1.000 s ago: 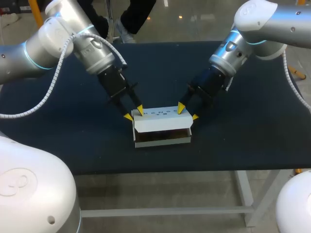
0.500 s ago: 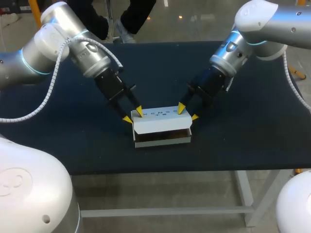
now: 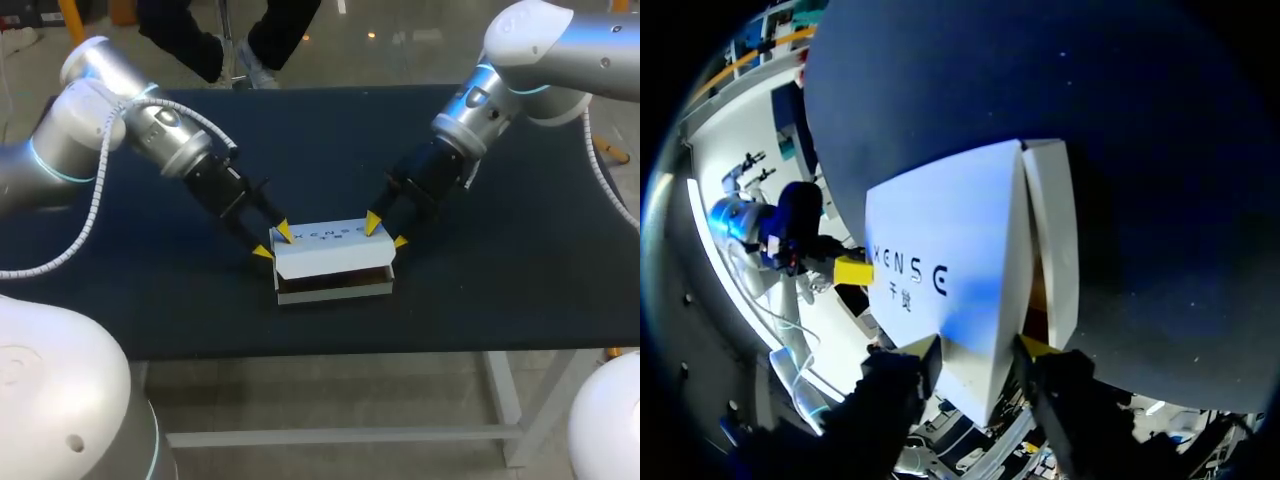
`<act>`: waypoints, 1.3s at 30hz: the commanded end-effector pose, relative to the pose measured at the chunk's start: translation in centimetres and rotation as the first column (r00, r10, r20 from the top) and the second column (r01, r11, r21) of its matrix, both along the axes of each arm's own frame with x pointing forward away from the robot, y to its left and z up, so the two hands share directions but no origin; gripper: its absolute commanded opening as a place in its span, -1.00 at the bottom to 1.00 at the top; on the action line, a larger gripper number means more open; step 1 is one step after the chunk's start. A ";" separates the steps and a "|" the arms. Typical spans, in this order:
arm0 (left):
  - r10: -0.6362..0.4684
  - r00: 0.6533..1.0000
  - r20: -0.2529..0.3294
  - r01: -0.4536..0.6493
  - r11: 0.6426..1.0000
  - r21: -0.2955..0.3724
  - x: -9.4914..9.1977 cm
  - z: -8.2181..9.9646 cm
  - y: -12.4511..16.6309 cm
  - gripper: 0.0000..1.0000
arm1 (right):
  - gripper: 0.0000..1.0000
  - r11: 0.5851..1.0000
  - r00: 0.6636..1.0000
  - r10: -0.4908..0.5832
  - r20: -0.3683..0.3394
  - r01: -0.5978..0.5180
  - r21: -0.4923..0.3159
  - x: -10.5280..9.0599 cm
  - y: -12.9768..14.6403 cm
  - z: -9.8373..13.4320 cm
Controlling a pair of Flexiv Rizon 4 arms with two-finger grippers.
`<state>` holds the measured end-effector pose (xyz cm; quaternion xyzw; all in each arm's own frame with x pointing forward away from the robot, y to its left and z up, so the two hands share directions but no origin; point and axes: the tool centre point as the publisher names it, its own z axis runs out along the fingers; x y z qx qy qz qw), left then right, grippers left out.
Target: Assemble the packaging by folding the flat box into shape, placing the metal phone stand inside, and closing the box properly
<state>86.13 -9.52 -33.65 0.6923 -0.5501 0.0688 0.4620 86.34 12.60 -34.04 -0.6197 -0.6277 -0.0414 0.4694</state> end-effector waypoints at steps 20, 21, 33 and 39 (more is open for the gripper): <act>0.102 0.994 0.041 -0.099 0.992 -0.077 0.6 1.1 -1.1 -0.07 | 0.00 1.000 1.000 0.005 -0.006 -0.005 0.000 0.3 0.2 -0.2; 0.108 0.993 0.041 -0.104 0.991 -0.081 0.6 1.1 -1.1 -0.08 | 0.00 1.000 1.000 0.005 -0.006 -0.005 0.000 0.3 0.2 -0.2; 0.128 0.991 0.049 -0.122 0.988 -0.097 0.7 1.4 -1.4 -0.36 | -0.01 1.000 1.000 0.004 -0.007 -0.004 0.001 0.3 0.1 -0.2; 0.133 0.990 0.047 -0.128 0.987 -0.096 0.6 1.1 -1.3 -0.36 | -0.01 1.000 1.000 0.003 -0.006 -0.003 0.001 0.2 0.0 -0.1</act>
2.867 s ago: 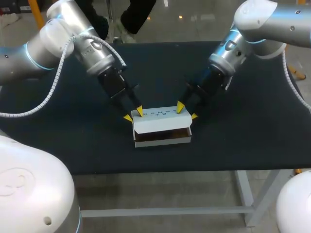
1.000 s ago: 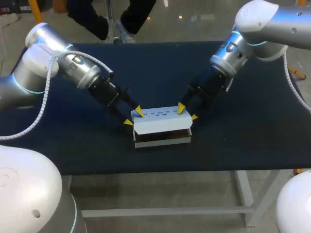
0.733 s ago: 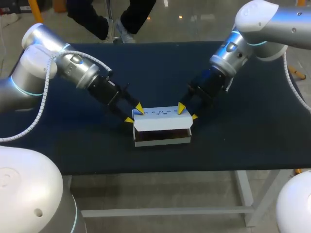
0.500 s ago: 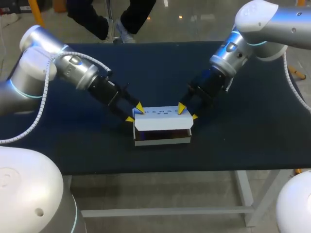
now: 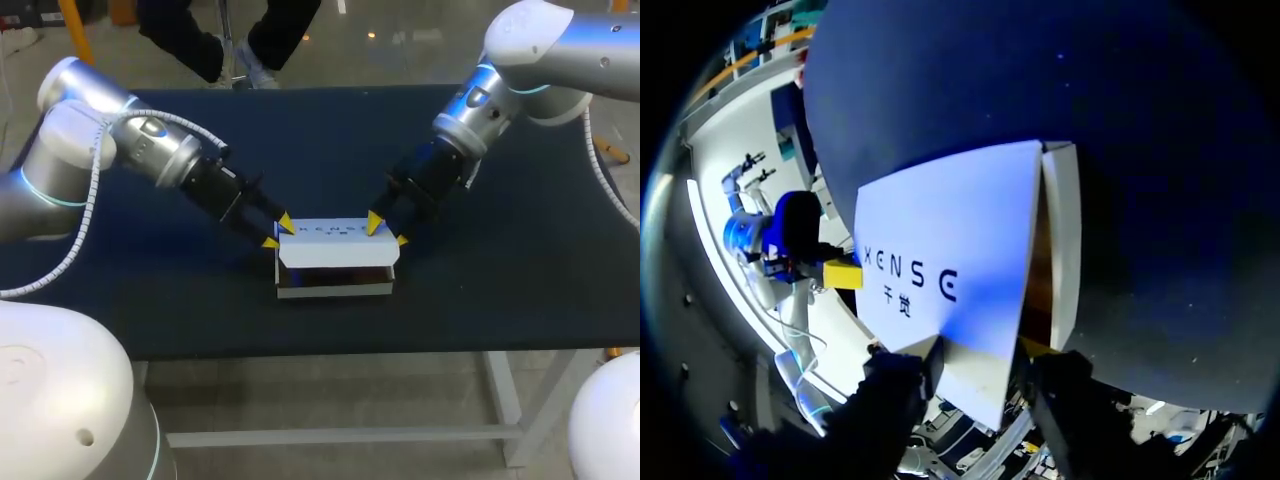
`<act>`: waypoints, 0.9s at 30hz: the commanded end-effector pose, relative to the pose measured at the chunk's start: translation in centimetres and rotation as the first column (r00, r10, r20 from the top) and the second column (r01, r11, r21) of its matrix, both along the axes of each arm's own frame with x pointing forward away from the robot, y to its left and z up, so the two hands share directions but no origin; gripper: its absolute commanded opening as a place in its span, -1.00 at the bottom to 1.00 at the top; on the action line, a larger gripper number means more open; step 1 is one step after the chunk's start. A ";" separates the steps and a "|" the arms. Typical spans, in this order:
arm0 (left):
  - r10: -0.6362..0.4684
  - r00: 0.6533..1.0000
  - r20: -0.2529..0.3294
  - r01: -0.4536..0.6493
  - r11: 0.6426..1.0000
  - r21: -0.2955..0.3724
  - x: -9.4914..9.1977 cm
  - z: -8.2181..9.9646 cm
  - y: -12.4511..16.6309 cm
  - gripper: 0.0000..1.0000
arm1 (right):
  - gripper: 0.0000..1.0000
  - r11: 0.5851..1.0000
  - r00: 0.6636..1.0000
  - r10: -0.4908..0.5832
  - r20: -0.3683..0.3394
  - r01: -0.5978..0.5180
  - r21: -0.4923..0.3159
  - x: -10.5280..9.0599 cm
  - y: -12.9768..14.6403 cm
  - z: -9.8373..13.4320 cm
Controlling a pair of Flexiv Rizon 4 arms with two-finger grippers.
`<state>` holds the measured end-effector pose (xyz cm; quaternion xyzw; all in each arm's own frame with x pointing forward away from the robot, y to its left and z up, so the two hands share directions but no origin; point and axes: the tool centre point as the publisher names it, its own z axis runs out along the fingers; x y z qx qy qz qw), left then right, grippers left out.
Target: Assemble the packaging by folding the flat box into shape, placing the metal phone stand inside, and closing the box properly
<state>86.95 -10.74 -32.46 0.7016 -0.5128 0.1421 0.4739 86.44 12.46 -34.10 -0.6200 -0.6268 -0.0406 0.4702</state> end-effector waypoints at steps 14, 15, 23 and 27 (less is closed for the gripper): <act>0.007 1.000 -0.019 -0.007 1.000 0.001 -0.6 -1.7 0.2 -0.38 | -0.02 1.000 1.000 0.002 -0.009 -0.002 -0.001 0.0 0.1 -0.3; 0.006 1.000 -0.020 -0.006 1.000 0.003 -0.6 -1.8 0.2 -0.37 | -0.01 1.000 1.000 0.002 -0.010 -0.002 -0.001 0.0 0.0 -0.4; -0.007 1.000 -0.007 0.007 1.000 0.021 -0.8 -1.5 0.6 -0.30 | -0.01 1.000 1.000 0.002 -0.010 -0.002 0.002 -0.1 -0.1 -0.4; -0.020 1.000 0.011 0.019 0.999 0.041 -1.1 -1.1 0.9 -0.20 | -0.01 1.000 1.000 0.002 -0.007 -0.002 0.003 -0.1 -0.1 -0.4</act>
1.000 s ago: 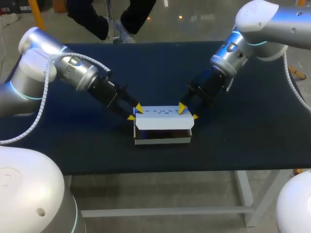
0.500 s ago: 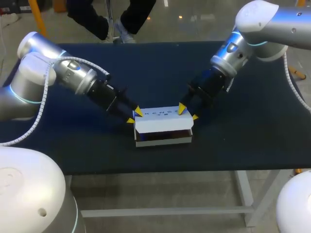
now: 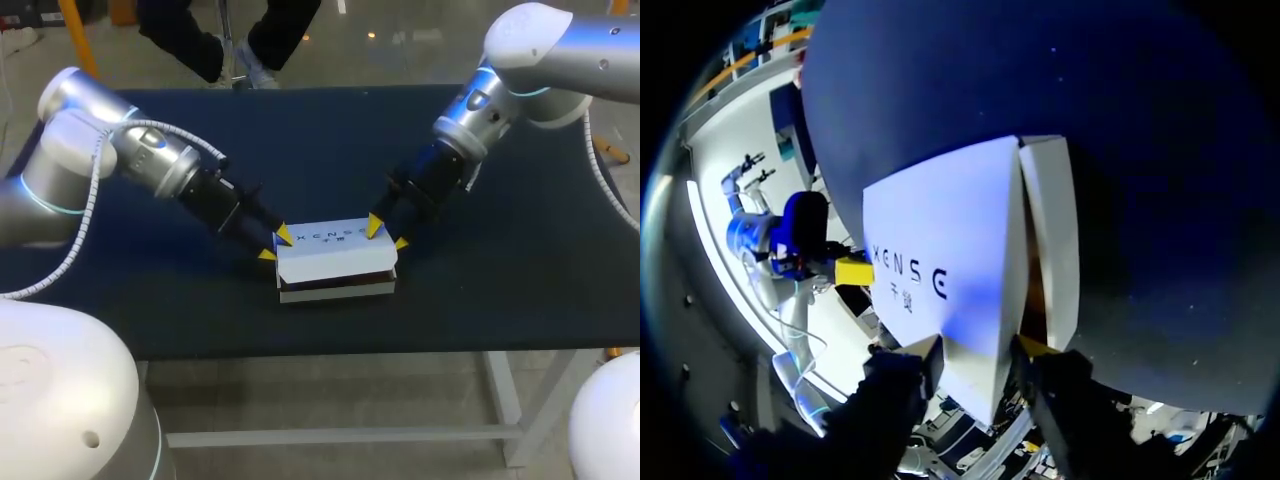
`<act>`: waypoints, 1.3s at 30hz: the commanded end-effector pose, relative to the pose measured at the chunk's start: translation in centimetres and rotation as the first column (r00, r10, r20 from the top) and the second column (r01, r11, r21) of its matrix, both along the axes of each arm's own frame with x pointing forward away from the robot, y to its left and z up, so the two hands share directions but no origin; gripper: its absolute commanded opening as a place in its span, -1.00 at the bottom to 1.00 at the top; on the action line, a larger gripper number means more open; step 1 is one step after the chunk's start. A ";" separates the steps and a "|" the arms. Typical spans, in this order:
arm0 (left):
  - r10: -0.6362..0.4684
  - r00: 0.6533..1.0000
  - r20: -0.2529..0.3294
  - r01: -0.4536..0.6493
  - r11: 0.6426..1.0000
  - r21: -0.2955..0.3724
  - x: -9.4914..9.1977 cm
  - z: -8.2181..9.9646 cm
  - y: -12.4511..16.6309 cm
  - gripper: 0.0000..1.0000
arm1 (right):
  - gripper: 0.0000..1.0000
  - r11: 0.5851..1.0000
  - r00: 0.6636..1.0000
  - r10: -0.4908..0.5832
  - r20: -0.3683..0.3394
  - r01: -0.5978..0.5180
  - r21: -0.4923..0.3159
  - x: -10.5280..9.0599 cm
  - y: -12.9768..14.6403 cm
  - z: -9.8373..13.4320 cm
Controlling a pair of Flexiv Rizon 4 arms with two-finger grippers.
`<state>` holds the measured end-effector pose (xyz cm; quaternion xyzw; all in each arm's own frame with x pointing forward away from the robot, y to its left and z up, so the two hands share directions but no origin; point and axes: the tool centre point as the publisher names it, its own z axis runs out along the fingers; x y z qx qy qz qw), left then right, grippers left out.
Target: Assemble the packaging by folding the flat box into shape, placing the metal phone stand inside, and closing the box properly
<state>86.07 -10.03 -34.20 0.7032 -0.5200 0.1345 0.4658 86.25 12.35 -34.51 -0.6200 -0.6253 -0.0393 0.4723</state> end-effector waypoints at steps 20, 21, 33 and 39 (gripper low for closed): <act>-0.040 0.980 0.193 0.001 0.980 0.199 -1.5 4.7 3.4 0.35 | -0.01 1.000 1.000 0.007 0.005 -0.007 0.004 0.0 0.0 0.1; -0.055 0.976 0.212 0.012 0.979 0.202 -1.6 5.1 3.4 0.41 | -0.01 1.000 1.000 0.008 0.004 -0.008 0.003 0.0 0.0 0.1; -0.433 0.775 0.460 0.250 0.879 0.407 -2.4 8.8 2.6 1.00 | -0.01 1.000 1.000 0.017 0.008 -0.017 0.000 0.1 0.1 0.1; -0.529 0.671 0.520 0.276 0.828 0.488 -2.5 9.6 1.4 1.00 | -0.01 1.000 1.000 0.012 0.006 -0.012 0.001 0.2 0.0 0.0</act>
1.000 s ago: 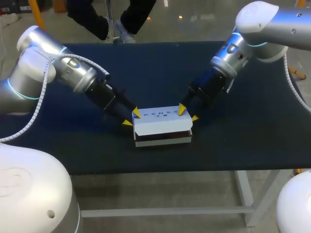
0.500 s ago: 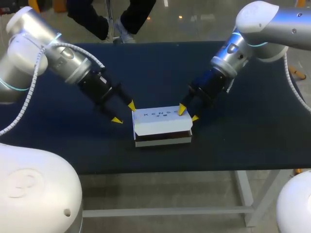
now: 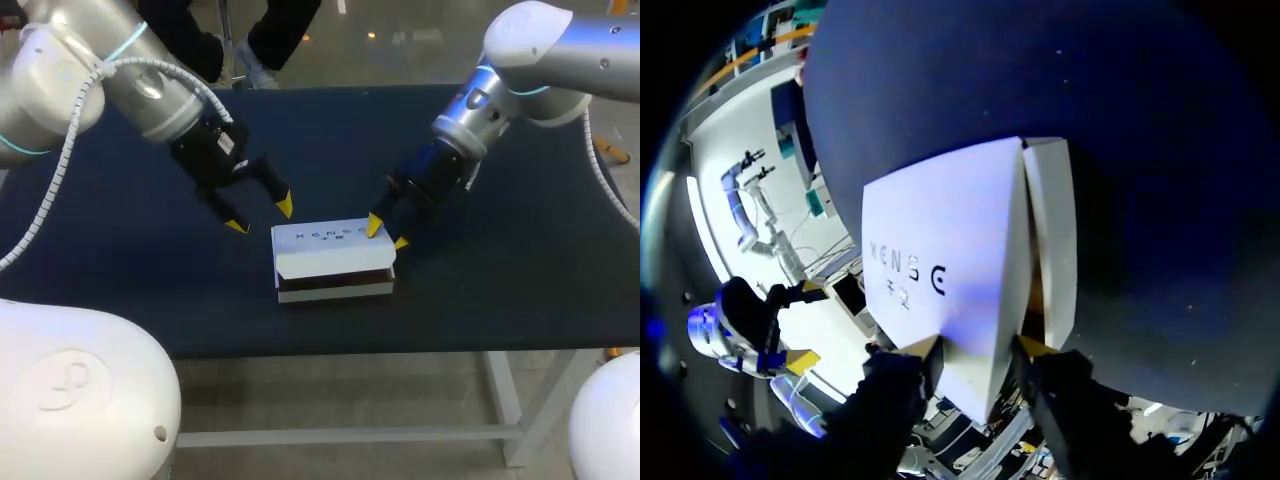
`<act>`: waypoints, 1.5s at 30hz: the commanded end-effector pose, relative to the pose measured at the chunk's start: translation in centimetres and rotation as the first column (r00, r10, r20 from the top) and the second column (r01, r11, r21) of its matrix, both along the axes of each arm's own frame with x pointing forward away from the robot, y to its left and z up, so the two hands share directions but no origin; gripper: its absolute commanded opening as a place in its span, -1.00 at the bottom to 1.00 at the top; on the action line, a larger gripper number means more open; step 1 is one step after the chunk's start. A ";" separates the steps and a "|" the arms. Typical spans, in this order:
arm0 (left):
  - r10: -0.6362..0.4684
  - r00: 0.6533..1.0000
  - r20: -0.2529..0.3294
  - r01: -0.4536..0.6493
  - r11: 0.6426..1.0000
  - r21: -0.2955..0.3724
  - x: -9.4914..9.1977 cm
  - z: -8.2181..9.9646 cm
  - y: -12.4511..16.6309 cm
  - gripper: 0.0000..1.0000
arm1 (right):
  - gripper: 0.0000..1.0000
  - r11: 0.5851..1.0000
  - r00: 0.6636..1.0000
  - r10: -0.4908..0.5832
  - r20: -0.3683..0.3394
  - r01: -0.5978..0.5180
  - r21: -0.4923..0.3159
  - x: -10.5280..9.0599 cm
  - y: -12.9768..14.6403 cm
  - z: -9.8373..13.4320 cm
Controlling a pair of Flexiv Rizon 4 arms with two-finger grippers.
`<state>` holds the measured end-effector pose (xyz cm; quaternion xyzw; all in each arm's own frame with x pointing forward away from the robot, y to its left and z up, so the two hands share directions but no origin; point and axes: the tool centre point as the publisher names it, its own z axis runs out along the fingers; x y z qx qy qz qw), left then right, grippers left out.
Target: Assemble the packaging by folding the flat box into shape, placing the metal phone stand inside, and closing the box properly
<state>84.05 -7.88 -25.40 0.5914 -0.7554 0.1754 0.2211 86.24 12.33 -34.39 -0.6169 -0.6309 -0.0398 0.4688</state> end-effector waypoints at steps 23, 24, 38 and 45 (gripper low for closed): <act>-0.389 0.876 0.286 0.323 0.912 0.251 -1.5 1.8 -1.4 1.00 | -0.04 1.000 1.000 -0.002 -0.004 0.002 0.001 0.2 -0.1 -0.1; -0.389 0.876 0.286 0.323 0.912 0.251 -1.5 1.8 -1.4 1.00 | -0.04 1.000 1.000 -0.002 -0.004 0.002 0.001 0.2 -0.1 -0.1; -0.673 0.628 0.391 0.521 0.737 0.431 -2.0 0.0 -2.1 1.00 | -0.04 1.000 1.000 -0.002 -0.004 0.002 0.001 0.2 -0.1 -0.1; -0.807 0.441 0.392 0.615 0.590 0.523 -1.9 -1.3 -2.9 1.00 | -0.04 1.000 1.000 -0.002 -0.004 0.002 0.001 0.2 -0.1 -0.1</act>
